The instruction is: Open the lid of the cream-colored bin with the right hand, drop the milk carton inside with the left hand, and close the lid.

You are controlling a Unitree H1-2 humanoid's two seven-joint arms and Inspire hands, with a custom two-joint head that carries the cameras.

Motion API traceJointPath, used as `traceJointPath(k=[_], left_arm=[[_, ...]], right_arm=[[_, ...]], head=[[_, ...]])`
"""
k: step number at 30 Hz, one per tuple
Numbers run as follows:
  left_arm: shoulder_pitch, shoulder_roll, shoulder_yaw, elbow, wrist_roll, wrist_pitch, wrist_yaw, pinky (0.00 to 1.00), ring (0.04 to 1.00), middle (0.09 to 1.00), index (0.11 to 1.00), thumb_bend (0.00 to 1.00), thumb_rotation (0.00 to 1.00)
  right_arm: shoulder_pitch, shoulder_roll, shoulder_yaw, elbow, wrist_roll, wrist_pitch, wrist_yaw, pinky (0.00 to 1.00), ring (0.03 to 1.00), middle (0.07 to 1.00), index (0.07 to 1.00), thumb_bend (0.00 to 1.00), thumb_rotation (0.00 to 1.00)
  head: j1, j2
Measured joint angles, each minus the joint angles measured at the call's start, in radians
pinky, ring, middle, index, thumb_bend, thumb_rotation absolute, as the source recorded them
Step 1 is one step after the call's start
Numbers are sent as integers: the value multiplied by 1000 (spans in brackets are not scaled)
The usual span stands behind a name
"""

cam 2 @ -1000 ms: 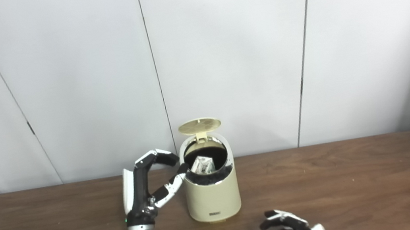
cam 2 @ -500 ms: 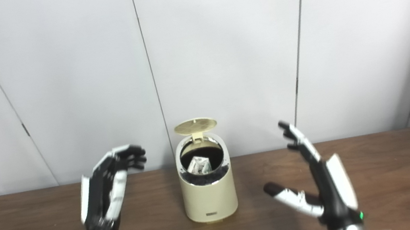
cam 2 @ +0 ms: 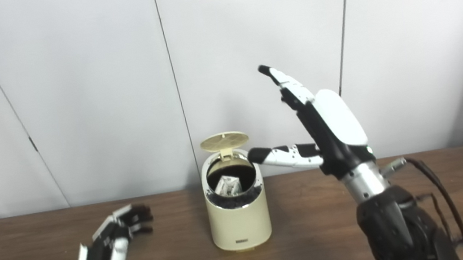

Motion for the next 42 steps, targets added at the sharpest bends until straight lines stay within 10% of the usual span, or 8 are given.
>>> traceJointPath(k=[12, 27, 42], left_arm=[[4, -39, 38, 32, 17, 30, -56, 685, 750, 769, 755, 427, 766], [2, -53, 69, 26, 4, 77, -83, 686, 751, 783, 769, 508, 751], [2, -62, 88, -12, 6, 124, -96, 670, 738, 772, 761, 515, 777]], right_arm=[[-216, -26, 130, 157, -92, 70, 196, 980, 960, 912, 891, 821, 873], [-252, -22, 218, 304, -146, 70, 223, 972, 940, 854, 795, 814, 849], [-185, -4, 211, 176, -161, 154, 285, 907, 927, 919, 761, 856, 871]], head=[[12, -3], [18, 5], [17, 15]])
